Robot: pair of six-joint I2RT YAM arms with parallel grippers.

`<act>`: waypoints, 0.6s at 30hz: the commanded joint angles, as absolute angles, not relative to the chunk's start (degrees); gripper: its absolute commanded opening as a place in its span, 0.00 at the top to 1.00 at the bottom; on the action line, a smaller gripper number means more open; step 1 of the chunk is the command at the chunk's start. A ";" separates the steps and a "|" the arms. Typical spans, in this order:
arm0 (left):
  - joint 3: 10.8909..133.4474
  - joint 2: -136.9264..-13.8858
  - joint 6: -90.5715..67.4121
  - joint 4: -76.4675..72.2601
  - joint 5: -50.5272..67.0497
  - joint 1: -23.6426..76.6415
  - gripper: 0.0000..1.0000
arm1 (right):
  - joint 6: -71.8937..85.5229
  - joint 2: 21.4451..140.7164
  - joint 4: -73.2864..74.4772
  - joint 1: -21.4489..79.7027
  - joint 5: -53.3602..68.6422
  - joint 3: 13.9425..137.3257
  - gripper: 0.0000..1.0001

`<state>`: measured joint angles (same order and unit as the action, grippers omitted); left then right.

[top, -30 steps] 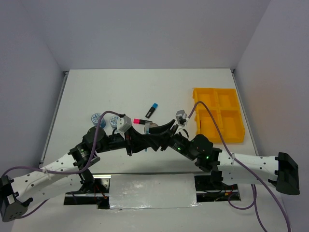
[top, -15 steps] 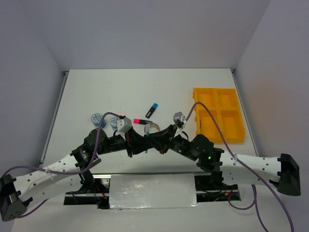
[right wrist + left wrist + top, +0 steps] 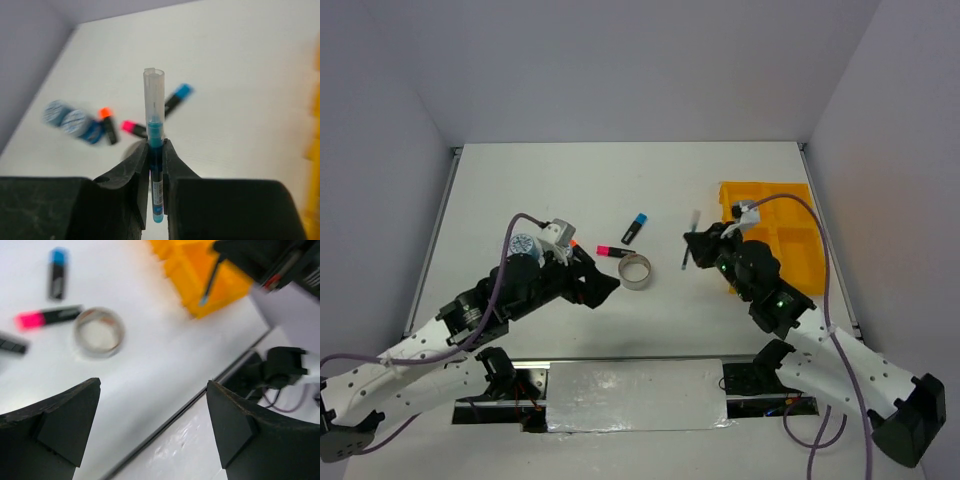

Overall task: Sort the stationery into containers
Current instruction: Place the pen in the storage box.

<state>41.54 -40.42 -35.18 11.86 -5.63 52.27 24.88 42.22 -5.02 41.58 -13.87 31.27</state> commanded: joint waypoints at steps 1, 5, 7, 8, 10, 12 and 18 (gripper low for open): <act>48.40 -37.89 -42.70 36.15 -19.85 52.21 0.01 | 26.28 45.15 12.18 30.44 -19.16 36.64 1.00; 51.50 -32.80 -42.01 44.55 -21.00 52.21 0.01 | 25.75 47.81 13.45 13.41 -14.77 37.00 1.00; 52.38 -30.08 -42.01 46.83 -21.44 52.21 0.01 | 25.49 49.56 13.19 10.30 -15.99 36.83 1.00; 52.56 -29.36 -41.75 46.85 -21.18 52.29 0.01 | 25.23 50.44 12.84 8.89 -17.30 37.00 1.00; 52.74 -28.04 -39.91 46.58 -18.99 52.29 0.01 | 24.00 54.04 12.04 5.98 -17.31 37.79 1.00; 51.34 -26.55 -38.24 44.48 -16.19 52.29 0.01 | 23.03 58.33 11.60 5.10 -17.66 38.93 1.00; 49.48 -26.19 -36.47 40.69 -10.46 52.21 0.01 | 24.95 64.50 8.53 4.92 -20.38 38.15 1.00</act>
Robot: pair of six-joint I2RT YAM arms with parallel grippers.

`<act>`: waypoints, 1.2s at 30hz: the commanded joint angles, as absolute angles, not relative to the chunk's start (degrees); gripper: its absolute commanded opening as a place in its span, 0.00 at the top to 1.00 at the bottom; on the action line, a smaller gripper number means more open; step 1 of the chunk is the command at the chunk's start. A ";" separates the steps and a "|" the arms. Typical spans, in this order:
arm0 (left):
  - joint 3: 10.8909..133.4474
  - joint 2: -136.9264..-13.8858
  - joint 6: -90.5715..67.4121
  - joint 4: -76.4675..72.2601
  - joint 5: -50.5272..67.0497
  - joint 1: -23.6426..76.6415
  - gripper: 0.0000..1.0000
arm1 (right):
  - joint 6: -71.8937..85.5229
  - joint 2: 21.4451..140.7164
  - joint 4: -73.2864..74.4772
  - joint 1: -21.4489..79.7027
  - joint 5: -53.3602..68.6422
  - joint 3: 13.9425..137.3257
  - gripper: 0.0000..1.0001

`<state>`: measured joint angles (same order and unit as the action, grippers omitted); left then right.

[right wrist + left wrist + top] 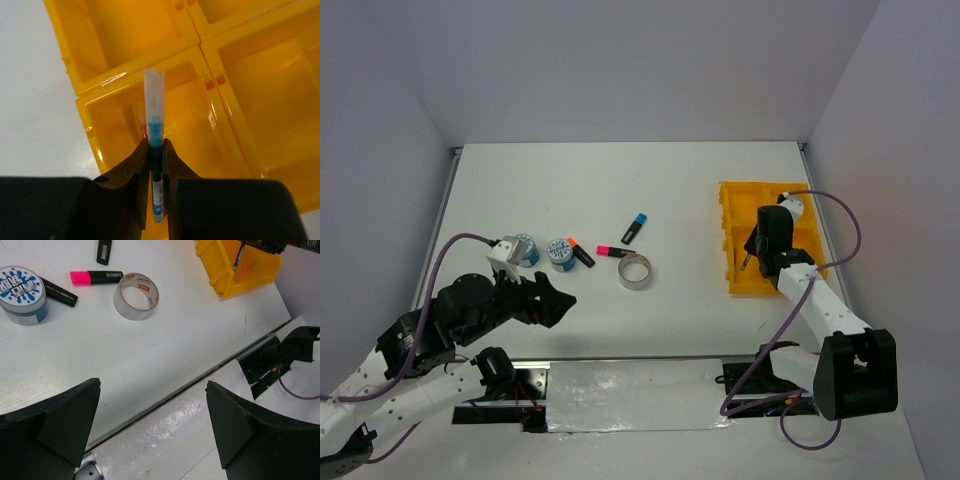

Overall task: Sort the stationery into containers
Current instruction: Place the pen in the storage box, then pick up the stationery from the center of the board.

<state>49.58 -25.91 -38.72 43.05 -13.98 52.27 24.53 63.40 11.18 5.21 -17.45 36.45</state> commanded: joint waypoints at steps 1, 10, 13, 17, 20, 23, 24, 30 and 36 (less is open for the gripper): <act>49.31 -26.19 -36.56 40.69 -10.63 52.21 0.01 | 25.13 64.86 8.79 4.83 -20.74 38.23 1.00; 48.52 -23.47 -35.16 38.67 -6.95 52.21 0.01 | 25.75 65.83 5.63 4.75 -19.08 36.21 0.87; 48.69 -22.33 -34.98 38.85 -7.03 52.29 0.01 | 26.01 67.23 4.66 4.75 -17.40 35.68 0.81; 50.00 -21.53 -35.85 40.34 -11.66 52.29 0.01 | 26.72 68.12 4.31 4.83 -15.47 34.90 0.81; 51.41 -22.50 -36.82 42.27 -17.29 52.21 0.01 | 26.81 66.80 4.13 4.83 -14.86 34.28 0.70; 55.70 -26.71 -37.62 46.30 -30.26 52.21 0.01 | 26.98 64.87 6.93 4.75 -15.11 35.32 0.39; 56.51 -28.46 -37.79 47.54 -30.32 52.21 0.01 | 27.07 64.60 7.64 4.83 -15.12 35.68 0.37; 60.64 -42.44 -47.27 59.57 -48.33 51.60 0.01 | 26.63 57.23 11.33 5.18 -12.22 37.09 0.31; 59.77 -41.84 -50.81 61.09 -51.60 40.72 0.01 | 26.54 42.90 14.32 22.47 -13.61 39.63 0.23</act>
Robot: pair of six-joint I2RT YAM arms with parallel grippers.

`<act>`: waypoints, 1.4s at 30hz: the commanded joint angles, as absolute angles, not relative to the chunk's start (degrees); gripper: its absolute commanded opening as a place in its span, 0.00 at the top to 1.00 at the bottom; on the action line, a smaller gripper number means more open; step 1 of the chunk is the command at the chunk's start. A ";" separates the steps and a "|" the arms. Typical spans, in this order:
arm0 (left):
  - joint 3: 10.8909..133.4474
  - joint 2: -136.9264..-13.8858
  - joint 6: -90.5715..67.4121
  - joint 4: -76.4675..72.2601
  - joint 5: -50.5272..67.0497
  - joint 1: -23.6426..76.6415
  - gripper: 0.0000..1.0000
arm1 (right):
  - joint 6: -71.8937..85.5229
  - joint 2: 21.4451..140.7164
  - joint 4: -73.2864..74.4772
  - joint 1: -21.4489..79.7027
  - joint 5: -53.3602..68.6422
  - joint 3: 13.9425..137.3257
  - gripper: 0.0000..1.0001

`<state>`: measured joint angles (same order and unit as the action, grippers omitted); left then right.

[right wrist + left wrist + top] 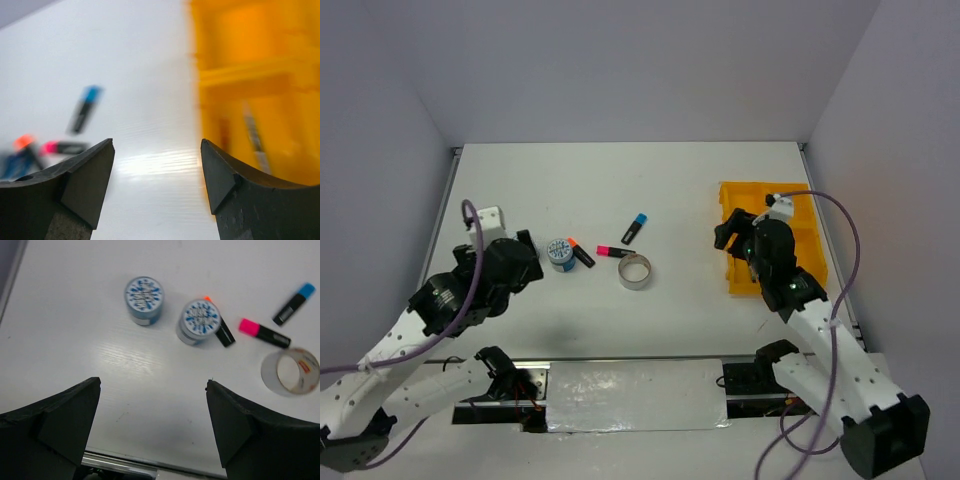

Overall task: Sort the stationery into containers
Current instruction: Pick up the stationery from the center of the board.

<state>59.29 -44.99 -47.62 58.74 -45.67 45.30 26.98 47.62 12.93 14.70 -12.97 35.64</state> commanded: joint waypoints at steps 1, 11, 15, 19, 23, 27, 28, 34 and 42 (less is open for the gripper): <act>59.42 -40.53 -50.10 59.26 -51.07 35.91 0.01 | 26.63 42.19 14.76 25.98 -15.19 40.25 0.23; 56.43 -38.06 -43.86 53.17 -42.80 26.46 0.01 | 22.77 66.07 16.25 44.82 -15.11 48.85 0.25; 55.99 -37.53 -43.24 52.38 -42.19 27.94 0.01 | 23.64 78.20 17.57 46.76 -16.34 55.53 0.30; 56.51 -37.62 -45.25 54.05 -44.03 31.37 0.01 | 24.87 88.91 21.08 47.72 -18.71 62.12 0.33; 56.78 -37.00 -46.41 55.37 -45.17 33.57 0.01 | 24.78 94.39 20.74 47.90 -18.37 63.72 0.36; 56.51 -36.12 -46.41 55.02 -45.26 34.10 0.01 | 25.05 99.47 20.48 47.90 -18.46 64.86 0.43; 56.60 -36.04 -46.41 55.11 -45.44 34.10 0.01 | 25.22 100.19 20.83 47.90 -19.07 64.86 0.43; 56.60 -36.65 -46.14 54.84 -45.00 34.28 0.01 | 25.93 102.48 20.22 47.81 -19.86 64.25 0.71; 56.51 -37.18 -45.44 54.40 -44.30 34.37 0.00 | 26.54 88.96 22.32 47.55 -20.74 61.44 0.99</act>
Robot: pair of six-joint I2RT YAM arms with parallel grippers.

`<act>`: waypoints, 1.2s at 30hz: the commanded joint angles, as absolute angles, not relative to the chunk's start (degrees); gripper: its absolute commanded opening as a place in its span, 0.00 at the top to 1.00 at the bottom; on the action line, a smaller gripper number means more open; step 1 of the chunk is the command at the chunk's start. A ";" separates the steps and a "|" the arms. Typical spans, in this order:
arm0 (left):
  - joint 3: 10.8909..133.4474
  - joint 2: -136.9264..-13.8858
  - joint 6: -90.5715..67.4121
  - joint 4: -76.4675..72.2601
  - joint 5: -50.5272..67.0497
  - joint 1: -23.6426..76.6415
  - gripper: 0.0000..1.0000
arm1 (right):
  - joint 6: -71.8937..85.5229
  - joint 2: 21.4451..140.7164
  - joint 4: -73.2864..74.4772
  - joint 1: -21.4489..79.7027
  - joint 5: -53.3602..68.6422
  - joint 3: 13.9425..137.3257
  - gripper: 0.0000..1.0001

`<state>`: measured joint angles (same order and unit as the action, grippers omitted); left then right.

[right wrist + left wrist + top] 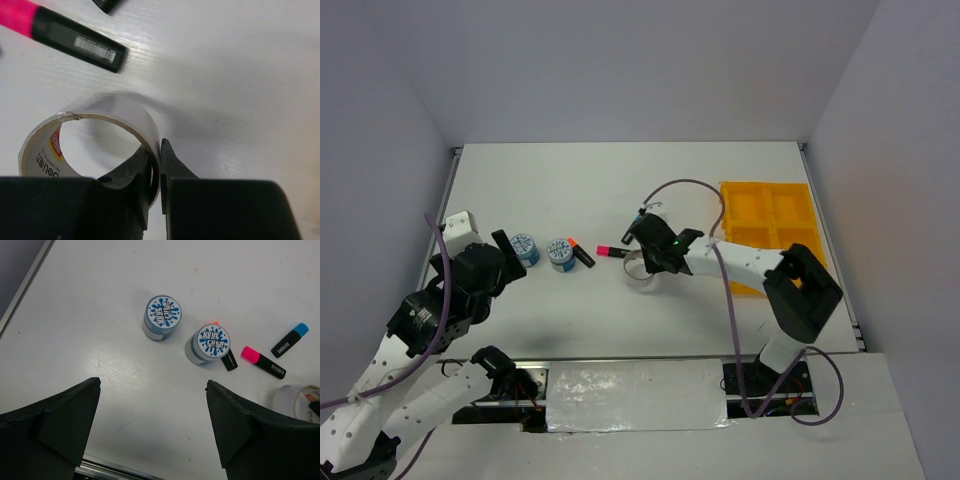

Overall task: Sort the stationery into containers
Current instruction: Pick up the stationery from the center of the board, then place the stationery in the storage box.

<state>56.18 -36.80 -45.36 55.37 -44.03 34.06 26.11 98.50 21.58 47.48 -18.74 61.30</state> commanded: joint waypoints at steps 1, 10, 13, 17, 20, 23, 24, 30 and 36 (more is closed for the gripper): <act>56.51 -37.18 -45.44 54.40 -44.30 34.37 0.01 | 26.46 86.86 23.54 46.85 -21.18 61.26 1.00; 56.43 -36.30 -45.35 54.23 -44.12 34.72 0.01 | 25.57 73.57 24.09 15.88 -20.83 59.94 1.00; 56.34 -36.04 -45.00 53.79 -43.95 34.98 0.01 | 28.56 73.56 20.92 7.16 -21.27 60.29 1.00; 56.16 -36.39 -44.38 53.44 -43.33 35.16 0.01 | 30.67 80.75 20.83 3.26 -23.73 66.17 1.00; 56.25 -36.83 -44.03 53.52 -42.98 35.68 0.01 | 29.53 86.82 22.23 1.41 -23.20 70.21 1.00; 55.99 -36.65 -43.25 52.65 -42.19 36.04 0.01 | 28.13 90.86 21.97 0.62 -22.33 71.97 1.00; 55.90 -36.39 -43.07 52.47 -42.10 36.04 0.01 | 27.86 91.66 21.80 0.53 -22.15 72.42 1.00; 55.64 -36.30 -42.19 51.51 -41.31 36.38 0.01 | 25.93 95.18 22.42 0.44 -22.24 75.06 0.89; 55.72 -37.00 -41.75 51.33 -40.61 36.83 0.01 | 25.75 95.71 22.59 -1.23 -20.66 75.41 0.41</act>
<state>55.86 -36.67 -43.35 53.43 -41.17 36.36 26.30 95.85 23.35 -0.27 -20.71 72.36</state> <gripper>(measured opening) 0.994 0.568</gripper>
